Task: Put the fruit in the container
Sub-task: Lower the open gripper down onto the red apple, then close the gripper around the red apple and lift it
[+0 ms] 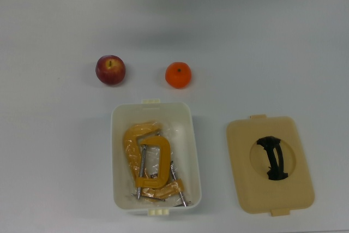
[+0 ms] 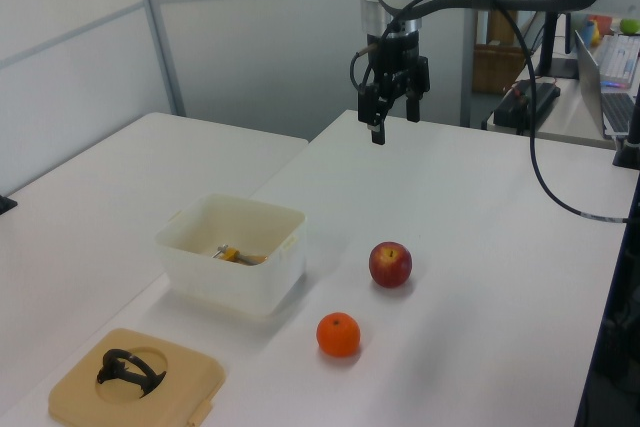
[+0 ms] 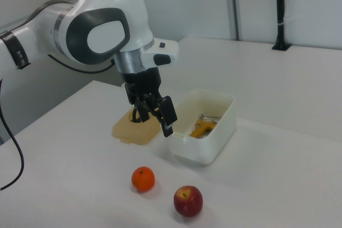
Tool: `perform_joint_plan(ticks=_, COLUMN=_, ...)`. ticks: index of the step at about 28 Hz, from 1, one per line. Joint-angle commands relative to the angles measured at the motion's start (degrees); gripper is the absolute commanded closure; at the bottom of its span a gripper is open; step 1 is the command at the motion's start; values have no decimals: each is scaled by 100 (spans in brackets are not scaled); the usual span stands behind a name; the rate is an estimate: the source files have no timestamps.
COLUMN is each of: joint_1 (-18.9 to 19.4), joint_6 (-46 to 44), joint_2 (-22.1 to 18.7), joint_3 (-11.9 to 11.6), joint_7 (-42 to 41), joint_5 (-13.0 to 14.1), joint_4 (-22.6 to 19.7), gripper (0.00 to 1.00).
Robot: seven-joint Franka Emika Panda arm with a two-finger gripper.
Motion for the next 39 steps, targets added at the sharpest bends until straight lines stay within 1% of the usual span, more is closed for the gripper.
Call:
perform_joint_plan(ticks=1, joint_1=-33, joint_6=-107, joint_2=40, joint_3=-17, joint_7=-215, joint_5=380, joint_4=28, gripper=0)
perform_joint_plan(ticks=5, joint_1=-33, joint_6=-107, joint_2=164, joint_3=-8, joint_7=-478, joint_5=382, joint_4=28, gripper=0)
perform_joint_plan(ticks=7, joint_1=-24, joint_6=-107, joint_2=199, joint_3=18, joint_7=-584, joint_5=312, joint_4=11, gripper=0)
perform_joint_plan(ticks=11, joint_1=-24, joint_6=-107, joint_2=243, joint_3=10, joint_7=-593, joint_5=277, joint_4=-42, gripper=0)
perform_joint_plan(ticks=16, joint_1=-24, joint_6=-37, joint_2=269, joint_3=18, joint_7=-602, joint_5=119, joint_4=-332, gripper=0)
perform_joint_plan(ticks=18, joint_1=11, joint_6=218, joint_2=331, joint_3=27, joint_7=-672, joint_5=-13, joint_4=-630, gripper=0)
perform_joint_plan(ticks=21, joint_1=29, joint_6=507, joint_2=357, joint_3=45, joint_7=-716, joint_5=-233, joint_4=-946, gripper=0)
perform_joint_plan(ticks=22, joint_1=29, joint_6=770, joint_2=453, joint_3=53, joint_7=-733, joint_5=-303, joint_4=-1165, gripper=0)
perform_joint_plan(ticks=23, joint_1=29, joint_6=911, joint_2=497, joint_3=54, joint_7=-734, joint_5=-321, joint_4=-1280, gripper=0)
perform_joint_plan(ticks=27, joint_1=90, joint_6=1378, joint_2=717, joint_3=62, joint_7=-734, joint_5=-409, joint_4=-1553, gripper=0)
perform_joint_plan(ticks=28, joint_1=90, joint_6=1579, joint_2=866, joint_3=62, joint_7=-734, joint_5=-427, joint_4=-1589, gripper=0)
perform_joint_plan(ticks=32, joint_1=99, joint_6=1809, joint_2=1209, joint_3=54, joint_7=-734, joint_5=-462, joint_4=-1563, gripper=0)
perform_joint_plan(ticks=34, joint_1=99, joint_6=1931, joint_2=1350, joint_3=62, joint_7=-734, joint_5=-610, joint_4=-1571, gripper=0)
perform_joint_plan(ticks=39, joint_1=99, joint_6=2152, joint_2=1613, joint_3=62, joint_7=-734, joint_5=-638, joint_4=-1563, gripper=0)
